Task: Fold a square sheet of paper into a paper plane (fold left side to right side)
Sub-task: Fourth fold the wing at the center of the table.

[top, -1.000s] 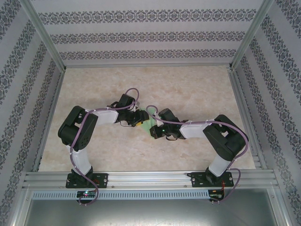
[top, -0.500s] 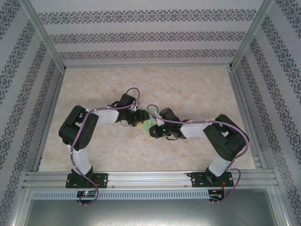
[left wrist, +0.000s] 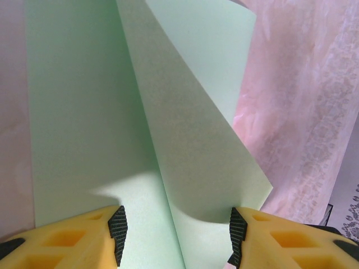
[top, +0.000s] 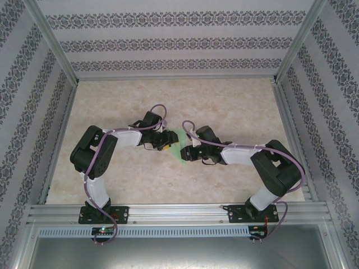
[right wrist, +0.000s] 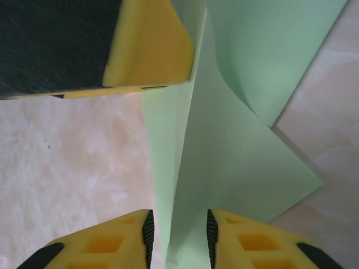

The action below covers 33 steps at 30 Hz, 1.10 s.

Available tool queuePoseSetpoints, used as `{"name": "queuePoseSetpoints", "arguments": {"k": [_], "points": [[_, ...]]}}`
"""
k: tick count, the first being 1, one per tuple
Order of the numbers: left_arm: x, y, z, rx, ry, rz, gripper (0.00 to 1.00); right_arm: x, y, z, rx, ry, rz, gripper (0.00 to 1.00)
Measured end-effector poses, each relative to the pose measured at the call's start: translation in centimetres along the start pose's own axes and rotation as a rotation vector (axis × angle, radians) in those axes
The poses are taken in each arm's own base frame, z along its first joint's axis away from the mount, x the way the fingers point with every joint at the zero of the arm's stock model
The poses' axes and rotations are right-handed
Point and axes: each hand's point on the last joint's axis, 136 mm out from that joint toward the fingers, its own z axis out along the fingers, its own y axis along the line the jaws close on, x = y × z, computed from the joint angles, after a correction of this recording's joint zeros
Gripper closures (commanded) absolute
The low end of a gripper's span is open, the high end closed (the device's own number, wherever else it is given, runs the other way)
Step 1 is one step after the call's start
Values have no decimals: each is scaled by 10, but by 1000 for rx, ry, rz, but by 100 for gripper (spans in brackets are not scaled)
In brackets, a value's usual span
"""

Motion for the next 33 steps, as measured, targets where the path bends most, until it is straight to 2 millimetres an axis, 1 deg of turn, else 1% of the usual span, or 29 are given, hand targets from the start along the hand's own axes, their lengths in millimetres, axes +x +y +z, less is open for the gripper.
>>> {"name": "queuePoseSetpoints", "arguments": {"k": [2, 5, 15, 19, 22, 28, 31, 33], "points": [[0, 0, 0, 0, 0, 0, 45, 2, -1, 0, 7, 8, 4, 62], [0, 0, 0, 0, 0, 0, 45, 3, -3, 0, 22, 19, 7, 61], [0, 0, 0, -1, 0, 1, 45, -5, 1, 14, 27, 30, -2, 61], [0, 0, 0, -1, 0, 1, 45, -7, 1, 18, 27, 35, -2, 63], [0, 0, 0, 0, 0, 0, 45, -7, 0, 20, 29, 39, 0, 67], [0, -1, -2, -5, -8, 6, 44, -7, -1, 22, 33, 47, -1, 82], [0, -3, -10, -26, -27, 14, 40, -8, 0, 22, 35, 49, -5, 87], [0, -7, -22, -32, -51, 28, 39, -7, -1, 22, 39, 55, -5, 89]]}}
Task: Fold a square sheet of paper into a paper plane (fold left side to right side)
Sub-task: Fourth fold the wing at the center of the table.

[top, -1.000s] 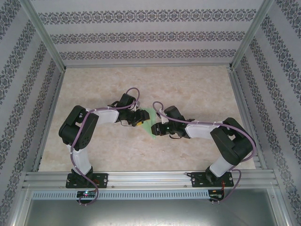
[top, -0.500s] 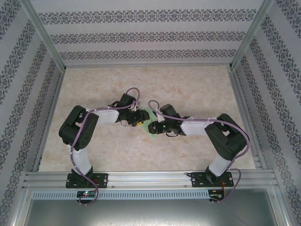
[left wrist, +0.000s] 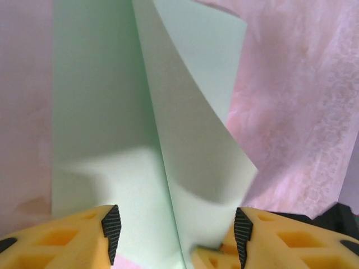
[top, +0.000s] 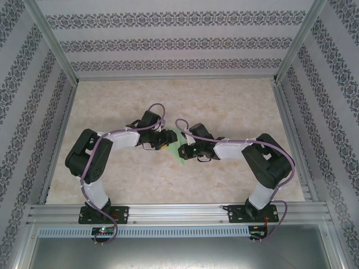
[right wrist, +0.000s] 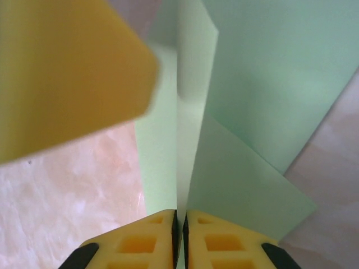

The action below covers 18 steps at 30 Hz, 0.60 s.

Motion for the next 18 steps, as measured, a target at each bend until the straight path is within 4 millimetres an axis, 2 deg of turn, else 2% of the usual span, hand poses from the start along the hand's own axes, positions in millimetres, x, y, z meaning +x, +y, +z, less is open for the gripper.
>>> {"name": "queuePoseSetpoints", "arguments": {"k": [5, 8, 11, 18], "points": [[-1, -11, -28, 7, -55, 27, 41, 2, -1, 0, 4, 9, -7, 94], [-1, -12, -32, 7, -61, 30, 45, 2, 0, 0, -1, 8, -12, 95], [1, -7, -26, 1, -42, 22, 48, 1, 3, -1, -18, 7, -14, 97], [12, 12, 3, -45, 37, -8, 53, 4, 7, -2, -48, 7, -17, 100]]}}
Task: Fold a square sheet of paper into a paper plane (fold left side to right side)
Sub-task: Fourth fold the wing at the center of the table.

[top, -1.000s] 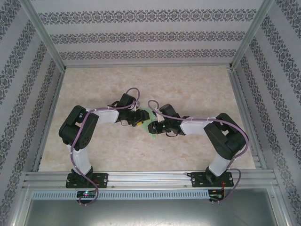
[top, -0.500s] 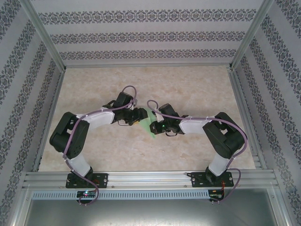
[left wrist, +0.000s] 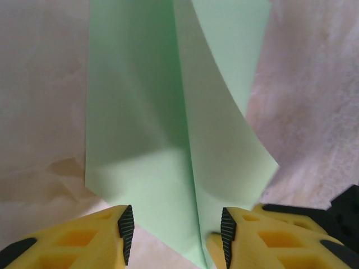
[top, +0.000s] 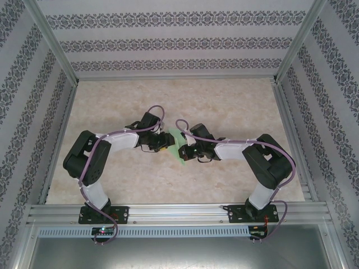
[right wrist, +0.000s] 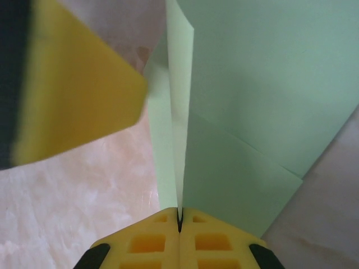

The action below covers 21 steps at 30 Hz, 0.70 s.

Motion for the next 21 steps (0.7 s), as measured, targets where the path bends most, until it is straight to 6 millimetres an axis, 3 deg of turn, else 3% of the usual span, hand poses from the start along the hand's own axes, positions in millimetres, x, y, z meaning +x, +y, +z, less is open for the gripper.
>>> {"name": "queuePoseSetpoints", "arguments": {"k": [21], "points": [[-10, -13, 14, 18, 14, 15, 52, -2, -4, -9, -122, -48, 91, 100]]}}
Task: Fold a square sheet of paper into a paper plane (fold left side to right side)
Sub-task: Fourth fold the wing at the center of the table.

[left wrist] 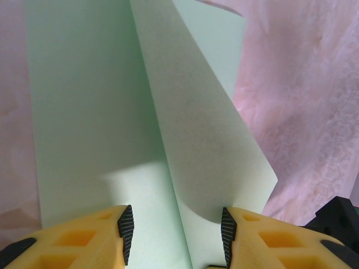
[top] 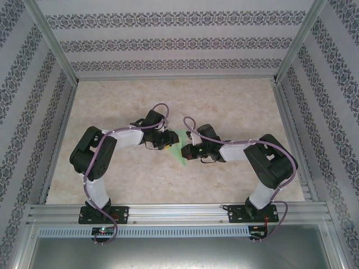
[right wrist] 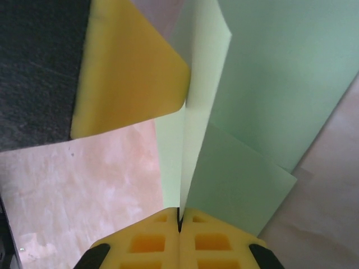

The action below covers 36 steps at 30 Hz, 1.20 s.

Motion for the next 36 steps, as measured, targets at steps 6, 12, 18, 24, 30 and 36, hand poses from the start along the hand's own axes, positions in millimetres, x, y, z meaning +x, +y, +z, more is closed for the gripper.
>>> {"name": "queuePoseSetpoints", "arguments": {"k": [6, 12, 18, 24, 30, 36], "points": [[-4, -4, 1, 8, -3, 4, 52, 0, 3, 0, -19, 0, 9, 100], [-3, 1, 8, -4, 10, -4, 51, 3, 1, 2, -17, 9, 15, 100], [-1, 2, 10, -8, 17, -4, 51, 4, -1, 3, -14, 14, 19, 100], [-1, 2, 10, -9, 16, -4, 51, 4, -1, 3, -13, 14, 18, 100], [-1, 3, 10, -9, 16, -4, 51, 4, -1, 3, -13, 14, 19, 100], [-1, 3, 10, -11, 14, -4, 51, 4, -1, 3, -13, 14, 19, 100]]}}
